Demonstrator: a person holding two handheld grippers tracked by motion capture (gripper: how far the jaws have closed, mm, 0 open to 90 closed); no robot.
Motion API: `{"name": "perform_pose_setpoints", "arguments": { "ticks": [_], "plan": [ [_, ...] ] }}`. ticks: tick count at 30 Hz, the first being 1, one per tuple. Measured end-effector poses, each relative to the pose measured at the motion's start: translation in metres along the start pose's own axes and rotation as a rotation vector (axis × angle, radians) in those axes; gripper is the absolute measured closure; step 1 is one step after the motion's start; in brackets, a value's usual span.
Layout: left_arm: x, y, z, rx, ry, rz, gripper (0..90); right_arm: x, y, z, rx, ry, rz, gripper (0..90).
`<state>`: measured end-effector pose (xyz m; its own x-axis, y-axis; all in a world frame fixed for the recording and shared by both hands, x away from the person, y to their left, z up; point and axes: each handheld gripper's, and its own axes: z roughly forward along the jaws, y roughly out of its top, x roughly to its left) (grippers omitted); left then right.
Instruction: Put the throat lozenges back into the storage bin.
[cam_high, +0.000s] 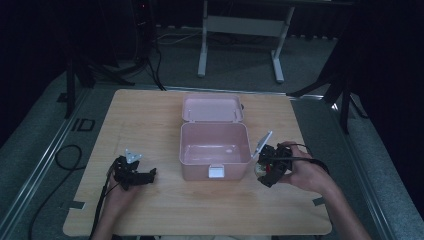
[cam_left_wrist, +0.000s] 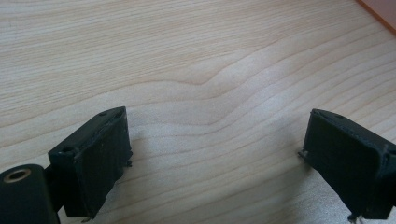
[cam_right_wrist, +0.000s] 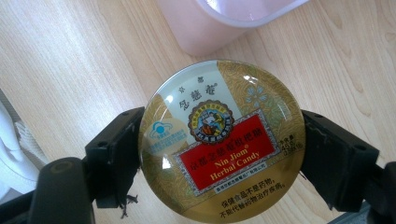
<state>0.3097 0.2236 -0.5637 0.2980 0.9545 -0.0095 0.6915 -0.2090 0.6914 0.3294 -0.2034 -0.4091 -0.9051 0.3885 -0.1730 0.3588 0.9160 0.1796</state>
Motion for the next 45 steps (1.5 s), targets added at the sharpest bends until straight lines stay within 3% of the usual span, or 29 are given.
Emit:
{"name": "perform_pose_setpoints", "arguments": {
  "ticks": [30,45],
  "plan": [
    [0.0,0.0,0.0,-0.001,0.0,0.0,8.0,-0.013,0.006,-0.025,-0.014,-0.02,0.001,20.0],
    [0.0,0.0,0.0,0.0,0.0,0.001,8.0,-0.018,0.013,-0.028,-0.016,-0.01,-0.005,20.0]
  ]
}}
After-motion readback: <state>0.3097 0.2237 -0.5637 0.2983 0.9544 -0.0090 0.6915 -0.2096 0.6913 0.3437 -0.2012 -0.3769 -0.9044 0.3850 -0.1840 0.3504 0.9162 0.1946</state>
